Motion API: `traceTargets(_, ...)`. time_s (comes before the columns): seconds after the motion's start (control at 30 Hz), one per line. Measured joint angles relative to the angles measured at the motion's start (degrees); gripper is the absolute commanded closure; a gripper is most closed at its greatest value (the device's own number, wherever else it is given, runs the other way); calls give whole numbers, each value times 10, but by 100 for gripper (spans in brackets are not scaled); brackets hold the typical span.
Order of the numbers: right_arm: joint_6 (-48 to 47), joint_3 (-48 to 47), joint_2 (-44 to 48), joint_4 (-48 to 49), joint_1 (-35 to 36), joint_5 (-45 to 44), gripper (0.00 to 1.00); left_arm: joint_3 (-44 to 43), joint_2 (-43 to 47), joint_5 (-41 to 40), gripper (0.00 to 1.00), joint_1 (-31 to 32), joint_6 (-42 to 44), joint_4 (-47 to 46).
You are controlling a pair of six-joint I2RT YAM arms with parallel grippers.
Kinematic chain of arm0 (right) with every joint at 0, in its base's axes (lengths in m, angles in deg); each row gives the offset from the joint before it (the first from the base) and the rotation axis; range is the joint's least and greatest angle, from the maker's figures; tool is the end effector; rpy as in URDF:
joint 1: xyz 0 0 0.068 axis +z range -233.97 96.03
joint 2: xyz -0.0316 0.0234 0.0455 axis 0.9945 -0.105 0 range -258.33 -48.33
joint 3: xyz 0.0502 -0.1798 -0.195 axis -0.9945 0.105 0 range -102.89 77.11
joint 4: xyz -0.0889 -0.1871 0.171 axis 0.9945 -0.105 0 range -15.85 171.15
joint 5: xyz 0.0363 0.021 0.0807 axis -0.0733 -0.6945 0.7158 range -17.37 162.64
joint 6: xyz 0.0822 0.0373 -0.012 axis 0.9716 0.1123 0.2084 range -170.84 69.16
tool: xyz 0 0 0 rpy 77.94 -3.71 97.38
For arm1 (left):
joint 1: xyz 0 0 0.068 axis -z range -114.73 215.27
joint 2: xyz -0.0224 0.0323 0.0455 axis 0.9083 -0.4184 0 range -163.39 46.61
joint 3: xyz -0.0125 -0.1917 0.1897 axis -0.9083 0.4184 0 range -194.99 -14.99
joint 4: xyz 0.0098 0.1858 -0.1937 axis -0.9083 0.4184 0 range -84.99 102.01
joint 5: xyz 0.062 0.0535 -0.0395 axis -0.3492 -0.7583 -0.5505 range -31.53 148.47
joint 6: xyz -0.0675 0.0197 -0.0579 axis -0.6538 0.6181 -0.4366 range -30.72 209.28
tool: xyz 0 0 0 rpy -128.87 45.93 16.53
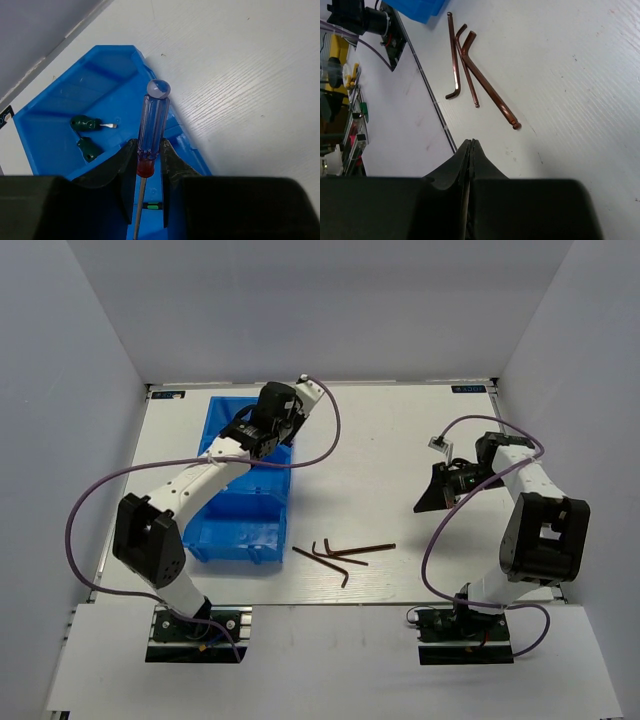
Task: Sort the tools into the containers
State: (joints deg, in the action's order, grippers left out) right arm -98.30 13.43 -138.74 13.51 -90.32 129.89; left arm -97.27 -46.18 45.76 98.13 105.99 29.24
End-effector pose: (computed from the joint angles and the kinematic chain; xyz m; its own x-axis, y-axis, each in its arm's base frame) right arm 0.2714 0.0388 0.1967 -0.7609 -0.3163 -0.5665 -0.6468 0.4397 0.6231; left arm 0.3609 -0.2119 0.2995 -0.3500 0.5600 -0.7510 0.4992 0.7898 0.3563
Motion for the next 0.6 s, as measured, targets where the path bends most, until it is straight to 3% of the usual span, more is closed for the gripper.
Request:
traceTargets(0.23, -13, -11, 0, -11, 12, 6, 79, 33, -29, 24, 100, -50, 23, -16)
traceTargets(0.4, -54, -12, 0, -47, 31, 9, 51, 71, -29, 29, 98, -78, 33, -31)
traceTargets(0.43, -62, -11, 0, -52, 38, 7, 44, 75, -30, 29, 81, -81, 33, -36)
traceTargets(0.47, -66, -11, 2, -51, 44, 5, 33, 76, -30, 29, 71, -84, 33, -38)
traceTargets(0.57, -68, 3, 23, -15, 74, -23, 24, 76, -31, 29, 48, -91, 31, -46)
traceTargets(0.6, -68, 11, 35, 0, 87, -35, 24, 76, -31, 29, 46, -92, 30, -49)
